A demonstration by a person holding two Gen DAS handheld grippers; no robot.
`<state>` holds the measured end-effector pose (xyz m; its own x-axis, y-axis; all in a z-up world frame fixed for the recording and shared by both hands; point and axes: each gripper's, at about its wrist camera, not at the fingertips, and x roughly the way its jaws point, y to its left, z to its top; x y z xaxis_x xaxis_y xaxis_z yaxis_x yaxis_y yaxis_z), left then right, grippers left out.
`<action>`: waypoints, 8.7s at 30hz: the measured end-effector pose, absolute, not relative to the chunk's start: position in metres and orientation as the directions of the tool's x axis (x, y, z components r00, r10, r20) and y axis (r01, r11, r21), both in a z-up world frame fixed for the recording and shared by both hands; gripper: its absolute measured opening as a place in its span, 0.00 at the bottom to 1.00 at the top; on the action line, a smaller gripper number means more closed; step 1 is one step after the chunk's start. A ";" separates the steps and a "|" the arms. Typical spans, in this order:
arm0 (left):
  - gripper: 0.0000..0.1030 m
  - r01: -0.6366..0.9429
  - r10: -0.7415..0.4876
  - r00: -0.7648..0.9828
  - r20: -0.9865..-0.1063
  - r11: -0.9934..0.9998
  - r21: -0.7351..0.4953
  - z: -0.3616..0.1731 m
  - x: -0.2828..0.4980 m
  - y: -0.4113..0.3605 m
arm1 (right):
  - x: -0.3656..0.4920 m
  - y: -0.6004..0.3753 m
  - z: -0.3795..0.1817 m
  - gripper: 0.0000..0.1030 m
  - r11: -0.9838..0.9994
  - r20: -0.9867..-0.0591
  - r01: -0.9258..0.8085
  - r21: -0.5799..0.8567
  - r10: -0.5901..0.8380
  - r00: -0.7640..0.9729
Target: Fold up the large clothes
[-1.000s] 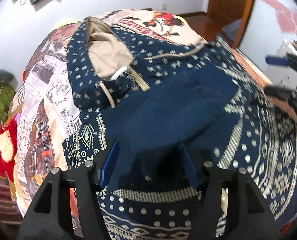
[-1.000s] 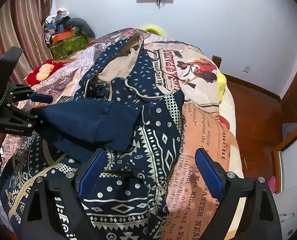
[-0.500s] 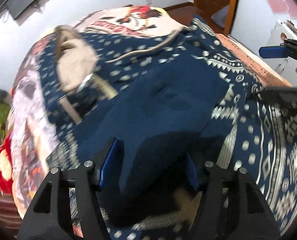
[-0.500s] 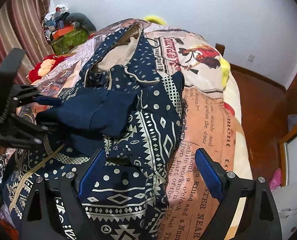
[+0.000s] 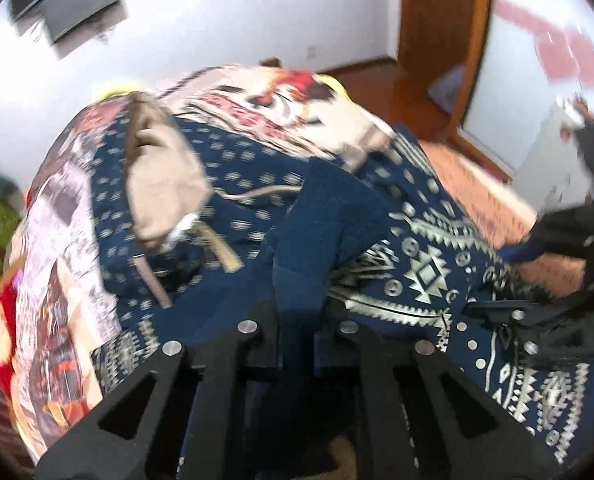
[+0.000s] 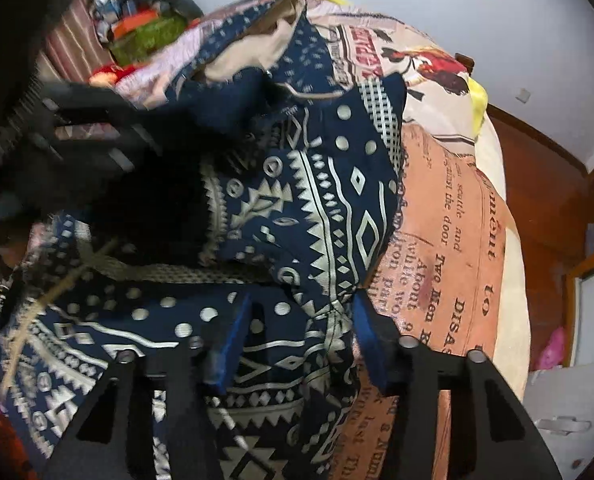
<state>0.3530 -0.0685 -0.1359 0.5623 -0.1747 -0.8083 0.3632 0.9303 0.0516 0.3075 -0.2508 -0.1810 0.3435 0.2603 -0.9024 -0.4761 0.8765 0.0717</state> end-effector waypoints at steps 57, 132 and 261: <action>0.54 -0.122 -0.200 0.418 -0.886 0.954 -0.272 -0.203 0.292 0.200 | 0.351 -0.305 -0.172 0.40 0.980 -0.901 -0.174 0.094 0.158 0.405; 0.32 -0.086 -0.041 0.388 -0.921 0.993 -0.081 -0.233 0.342 0.150 | 0.346 -0.279 -0.167 0.50 0.940 -0.901 -0.340 0.037 0.179 0.396; 0.03 0.365 -0.340 0.467 -0.816 0.915 -0.173 -0.099 0.281 0.029 | 0.333 -0.153 -0.073 0.04 0.736 -0.763 -0.610 0.293 0.565 0.314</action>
